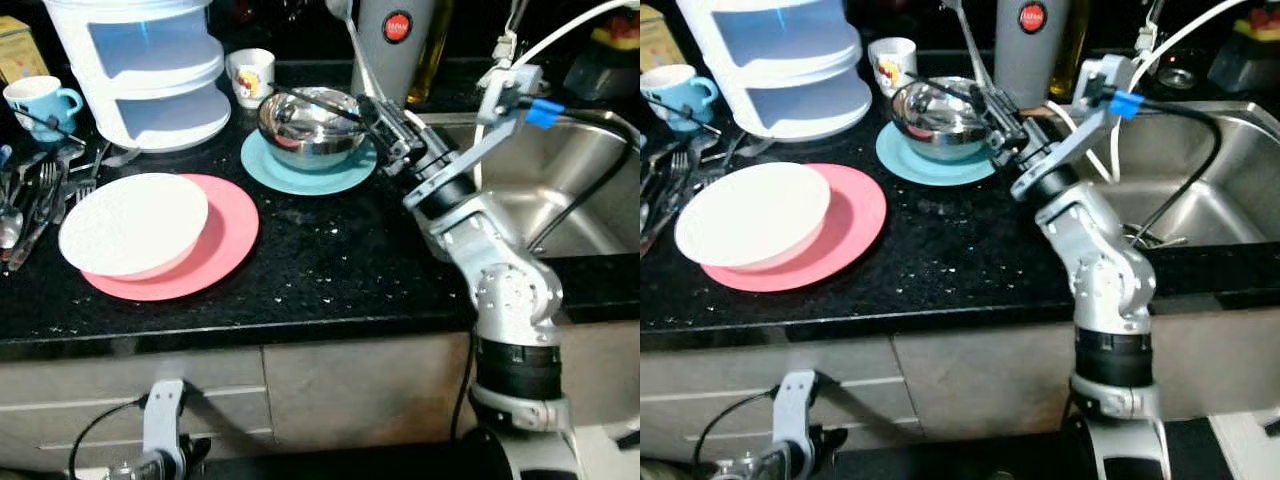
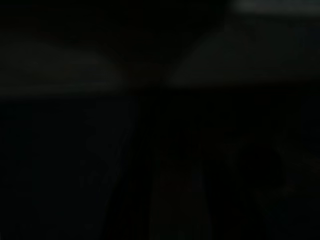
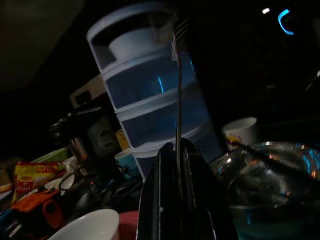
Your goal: Kitchen organization
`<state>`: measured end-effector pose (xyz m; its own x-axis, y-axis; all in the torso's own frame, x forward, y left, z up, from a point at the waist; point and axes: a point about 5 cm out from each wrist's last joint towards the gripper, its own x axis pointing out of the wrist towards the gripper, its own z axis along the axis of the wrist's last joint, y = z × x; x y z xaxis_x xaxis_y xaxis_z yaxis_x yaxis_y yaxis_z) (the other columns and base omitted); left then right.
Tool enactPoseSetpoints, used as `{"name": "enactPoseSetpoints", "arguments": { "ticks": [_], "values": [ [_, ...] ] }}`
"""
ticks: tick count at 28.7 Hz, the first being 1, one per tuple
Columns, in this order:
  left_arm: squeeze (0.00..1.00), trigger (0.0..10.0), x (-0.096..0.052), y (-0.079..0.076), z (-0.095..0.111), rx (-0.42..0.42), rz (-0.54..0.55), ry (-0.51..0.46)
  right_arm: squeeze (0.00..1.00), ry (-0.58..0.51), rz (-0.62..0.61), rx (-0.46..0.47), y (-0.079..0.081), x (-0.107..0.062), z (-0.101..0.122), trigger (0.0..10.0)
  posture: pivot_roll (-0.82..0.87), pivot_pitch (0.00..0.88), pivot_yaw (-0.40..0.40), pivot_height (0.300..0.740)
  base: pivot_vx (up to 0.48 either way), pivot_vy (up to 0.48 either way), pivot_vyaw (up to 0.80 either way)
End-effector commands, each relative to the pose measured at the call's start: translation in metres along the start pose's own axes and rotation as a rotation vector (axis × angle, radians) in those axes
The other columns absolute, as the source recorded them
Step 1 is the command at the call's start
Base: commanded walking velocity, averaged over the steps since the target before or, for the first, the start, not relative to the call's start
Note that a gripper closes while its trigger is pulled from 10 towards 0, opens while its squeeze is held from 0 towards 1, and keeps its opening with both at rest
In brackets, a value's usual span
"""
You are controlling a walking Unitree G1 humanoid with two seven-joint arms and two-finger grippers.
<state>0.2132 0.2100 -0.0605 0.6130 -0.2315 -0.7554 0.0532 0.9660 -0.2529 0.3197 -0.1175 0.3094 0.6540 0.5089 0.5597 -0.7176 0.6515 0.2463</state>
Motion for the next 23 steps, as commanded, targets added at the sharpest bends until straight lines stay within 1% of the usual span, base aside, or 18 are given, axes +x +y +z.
{"name": "enactPoseSetpoints", "arguments": {
  "ticks": [1, 7, 9, 10, 20, 23],
  "values": [
    [0.0, 10.0, -0.002, 0.0028, -0.0079, -0.014, 0.008, 0.029, 0.0, -0.009, 0.02, -0.002, 0.0042, 0.0024, 0.0003, 10.0, 0.03, 0.094, -0.013, 0.74, 0.0, -0.292, 0.0],
    [0.0, 10.0, -0.002, 0.0021, -0.0091, -0.006, -0.008, 0.056, 0.0, -0.002, 0.024, -0.012, 0.0051, 0.0042, -0.0013, 10.0, 0.03, 0.092, -0.016, 0.74, 0.0, -0.041, 0.0],
    [0.0, 10.0, -0.002, 0.0015, -0.0105, -0.015, -0.019, 0.074, 0.0, 0.002, 0.026, -0.017, 0.0054, 0.0048, -0.0019, 10.0, 0.03, 0.092, -0.016, 0.74, 0.0, 0.0, 0.0],
    [0.0, 10.0, -0.0021, 0.0003, -0.0127, -0.028, -0.038, 0.097, 0.0, 0.008, 0.027, -0.025, 0.0053, 0.0052, -0.0025, 10.0, 0.03, 0.092, -0.016, 0.74, 0.0, 0.0, 0.0],
    [0.0, 10.0, -0.0023, 0.0003, -0.0139, -0.03, -0.041, 0.115, 0.0, 0.016, 0.029, -0.034, 0.0052, 0.0063, -0.0043, 10.0, 0.03, 0.094, -0.018, 0.74, 0.0, 0.0, 0.0],
    [0.0, 10.0, -0.0026, 0.0009, -0.0142, -0.019, -0.039, 0.127, 0.0, 0.021, 0.032, -0.037, 0.0061, 0.0076, -0.006, 10.0, 0.04, 0.094, -0.022, 0.74, 0.0, 0.0, 0.0]
  ]
}}
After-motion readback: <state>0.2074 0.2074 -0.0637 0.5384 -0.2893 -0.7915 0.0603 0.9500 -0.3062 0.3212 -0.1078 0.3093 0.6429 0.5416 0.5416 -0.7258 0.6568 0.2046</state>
